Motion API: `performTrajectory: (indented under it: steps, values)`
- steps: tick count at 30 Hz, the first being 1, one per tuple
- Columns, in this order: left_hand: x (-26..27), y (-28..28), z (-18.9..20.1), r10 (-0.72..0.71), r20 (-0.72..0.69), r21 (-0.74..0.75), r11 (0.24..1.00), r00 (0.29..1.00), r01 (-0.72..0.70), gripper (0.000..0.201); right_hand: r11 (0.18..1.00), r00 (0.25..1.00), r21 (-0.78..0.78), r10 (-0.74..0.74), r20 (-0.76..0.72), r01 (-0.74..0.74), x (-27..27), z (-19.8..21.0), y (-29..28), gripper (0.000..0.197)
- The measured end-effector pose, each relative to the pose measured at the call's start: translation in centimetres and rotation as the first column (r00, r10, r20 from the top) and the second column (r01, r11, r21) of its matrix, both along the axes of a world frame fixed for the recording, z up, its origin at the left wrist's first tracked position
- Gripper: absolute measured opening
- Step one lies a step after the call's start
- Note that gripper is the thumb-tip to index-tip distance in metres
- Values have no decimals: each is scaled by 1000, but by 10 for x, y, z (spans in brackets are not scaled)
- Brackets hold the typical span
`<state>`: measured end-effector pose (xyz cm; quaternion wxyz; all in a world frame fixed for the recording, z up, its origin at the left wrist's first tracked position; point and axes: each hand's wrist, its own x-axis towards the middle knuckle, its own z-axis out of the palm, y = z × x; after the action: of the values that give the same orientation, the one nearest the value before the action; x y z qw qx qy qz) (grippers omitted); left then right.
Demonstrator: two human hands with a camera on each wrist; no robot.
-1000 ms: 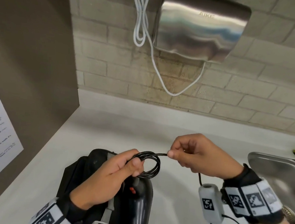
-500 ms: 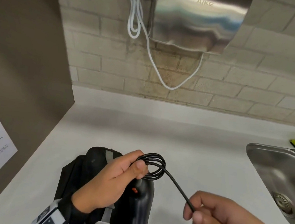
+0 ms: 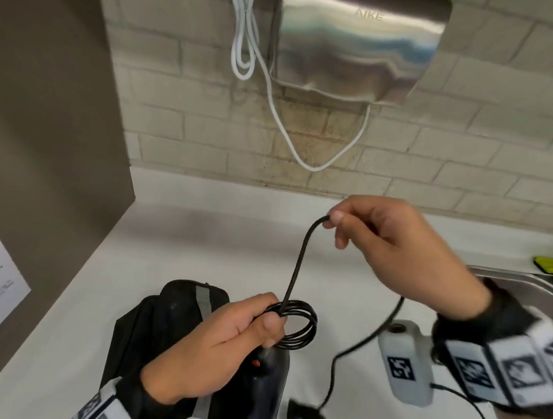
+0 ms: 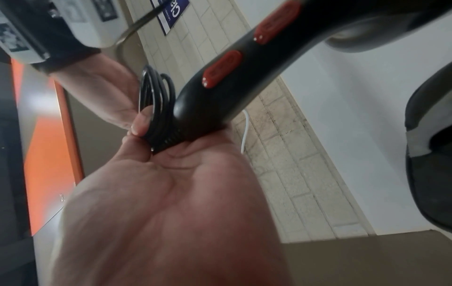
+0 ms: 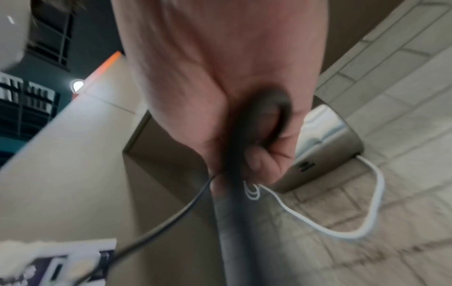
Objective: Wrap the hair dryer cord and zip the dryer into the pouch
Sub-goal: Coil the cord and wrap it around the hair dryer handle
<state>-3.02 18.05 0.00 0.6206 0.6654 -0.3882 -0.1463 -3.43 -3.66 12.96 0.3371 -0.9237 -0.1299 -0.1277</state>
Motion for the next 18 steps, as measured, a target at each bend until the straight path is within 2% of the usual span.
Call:
performTrajectory:
  steps: [3,7,10,12,15,18]
  values:
    - [0,3,0,12,-15,-15,1000,1000,-12,44,998,998,-60,-1,59,4,22,-39,3,16]
    - [-2,6,0,26,-34,-34,999,999,-27,41,994,984,-31,105,147,-101,21,-83,16,24]
    - [-2,5,2,44,-43,-57,997,998,-46,34,988,981,80,118,155,-132,14,-101,25,26]
    - [-2,6,2,55,-56,-77,995,997,-59,28,976,986,157,136,93,-149,10,-111,26,29]
    - [1,8,0,74,-65,-104,991,995,-80,27,924,977,335,212,-41,-186,5,-123,25,34]
    - [2,7,-2,71,-65,-107,991,995,-78,27,853,971,486,237,-37,-190,4,-128,24,23]
